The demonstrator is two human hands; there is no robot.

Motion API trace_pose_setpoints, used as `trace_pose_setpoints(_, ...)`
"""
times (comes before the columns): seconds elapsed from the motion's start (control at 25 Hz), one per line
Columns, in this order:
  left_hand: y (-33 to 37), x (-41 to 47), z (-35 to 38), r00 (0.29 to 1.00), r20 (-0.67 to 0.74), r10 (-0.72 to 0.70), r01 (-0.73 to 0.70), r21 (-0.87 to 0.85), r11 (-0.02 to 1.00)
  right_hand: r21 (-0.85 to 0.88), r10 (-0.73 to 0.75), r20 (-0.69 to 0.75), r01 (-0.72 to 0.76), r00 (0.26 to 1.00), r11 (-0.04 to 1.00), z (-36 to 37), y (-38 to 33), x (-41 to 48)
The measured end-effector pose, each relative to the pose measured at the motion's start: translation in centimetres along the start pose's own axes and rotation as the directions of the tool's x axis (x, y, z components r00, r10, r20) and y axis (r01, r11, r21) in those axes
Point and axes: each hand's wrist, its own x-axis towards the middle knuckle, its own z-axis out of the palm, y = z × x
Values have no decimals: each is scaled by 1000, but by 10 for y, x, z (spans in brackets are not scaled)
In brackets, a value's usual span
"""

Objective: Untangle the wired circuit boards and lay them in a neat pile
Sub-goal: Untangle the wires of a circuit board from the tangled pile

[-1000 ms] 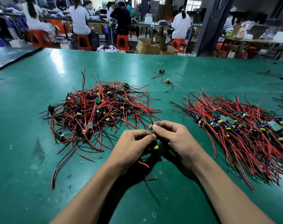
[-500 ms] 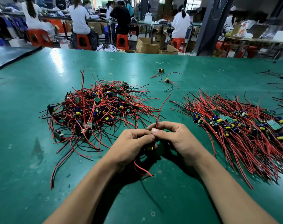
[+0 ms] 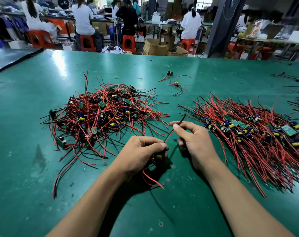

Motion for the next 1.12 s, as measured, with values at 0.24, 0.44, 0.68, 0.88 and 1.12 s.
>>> trace_pose_setpoints(0.24,1,-1,1,1000,-10,-4,4,17,1000,-66,-54,-122,46,991,997,1,2,3)
trace_pose_setpoints(0.44,4,-2,2,1000,-9,-14,14,32,999,243,108,-87,-84,990,966,-3,-13,2)
trace_pose_setpoints(0.68,6,-3,4,1000,-10,-16,17,89,996,377,198,30,-195,980,905,-7,-24,-1)
trace_pose_setpoints(0.88,6,-4,2,1000,-1,-27,27,66,997,511,228,45,-219,973,831,-9,-29,-3)
trace_pose_setpoints(1.12,4,-3,1,999,15,-37,36,49,998,652,301,129,-309,945,692,-9,-27,0)
